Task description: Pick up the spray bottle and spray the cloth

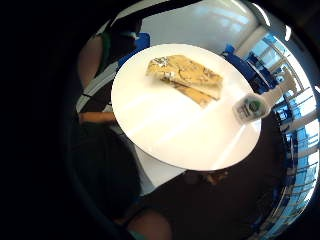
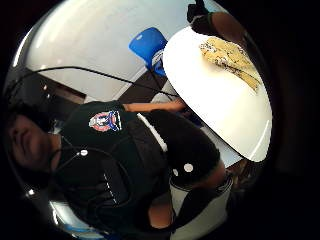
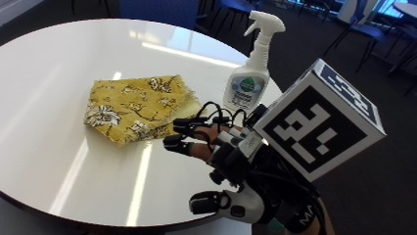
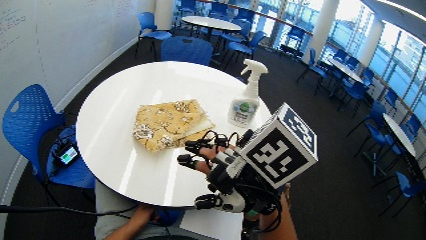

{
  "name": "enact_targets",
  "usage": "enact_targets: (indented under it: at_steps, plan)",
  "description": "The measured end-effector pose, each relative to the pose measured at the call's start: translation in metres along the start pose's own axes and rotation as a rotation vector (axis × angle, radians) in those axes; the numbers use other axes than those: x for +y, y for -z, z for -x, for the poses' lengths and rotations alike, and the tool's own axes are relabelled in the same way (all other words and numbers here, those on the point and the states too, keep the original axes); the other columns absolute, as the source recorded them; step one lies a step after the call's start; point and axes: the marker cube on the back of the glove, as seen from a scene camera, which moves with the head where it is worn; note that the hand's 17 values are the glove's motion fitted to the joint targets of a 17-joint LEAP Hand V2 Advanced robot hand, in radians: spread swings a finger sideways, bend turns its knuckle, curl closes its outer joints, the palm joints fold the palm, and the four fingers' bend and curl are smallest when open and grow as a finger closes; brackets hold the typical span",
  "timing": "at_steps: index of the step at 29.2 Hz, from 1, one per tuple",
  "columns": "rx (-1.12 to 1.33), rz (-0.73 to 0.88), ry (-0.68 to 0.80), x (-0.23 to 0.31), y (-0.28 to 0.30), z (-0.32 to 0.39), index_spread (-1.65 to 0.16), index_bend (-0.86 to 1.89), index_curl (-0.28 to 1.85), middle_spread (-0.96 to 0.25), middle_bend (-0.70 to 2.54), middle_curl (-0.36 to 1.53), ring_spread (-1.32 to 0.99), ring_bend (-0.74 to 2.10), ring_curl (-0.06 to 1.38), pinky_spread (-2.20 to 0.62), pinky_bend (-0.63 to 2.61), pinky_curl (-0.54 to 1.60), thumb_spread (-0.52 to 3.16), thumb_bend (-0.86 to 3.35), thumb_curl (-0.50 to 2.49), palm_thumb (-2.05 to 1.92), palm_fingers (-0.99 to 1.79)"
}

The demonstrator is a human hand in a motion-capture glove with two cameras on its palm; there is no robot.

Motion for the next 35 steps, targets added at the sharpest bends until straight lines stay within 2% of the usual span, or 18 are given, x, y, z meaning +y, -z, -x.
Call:
enact_targets:
  at_steps: [10, 27, 31, 35]
  plan:
    - [0.003, 0.009, -0.001, -0.001, -0.001, 0.000, -0.37, 0.25, 0.22, -0.09, 0.24, 0.17, -0.07, 0.33, 0.19, 0.16, 0.24, 0.17, 0.87, 0.13, 0.09, 0.28, 0.62]
    - [0.003, 0.020, 0.006, -0.009, -0.008, -0.001, -0.42, 0.19, 0.29, -0.11, 0.18, 0.24, -0.08, 0.30, 0.24, 0.19, 0.18, 0.23, 1.11, 0.05, 0.16, 0.33, 0.64]
    - [0.016, -0.032, -0.020, -0.013, -0.001, -0.009, -0.42, 0.18, 0.30, -0.11, 0.18, 0.26, -0.08, 0.30, 0.25, 0.19, 0.18, 0.24, 1.13, 0.04, 0.17, 0.34, 0.64]
    - [0.025, -0.153, -0.076, -0.018, 0.008, -0.026, -0.42, 0.17, 0.30, -0.11, 0.19, 0.27, -0.09, 0.33, 0.26, 0.18, 0.19, 0.25, 1.16, 0.05, 0.19, 0.39, 0.71]
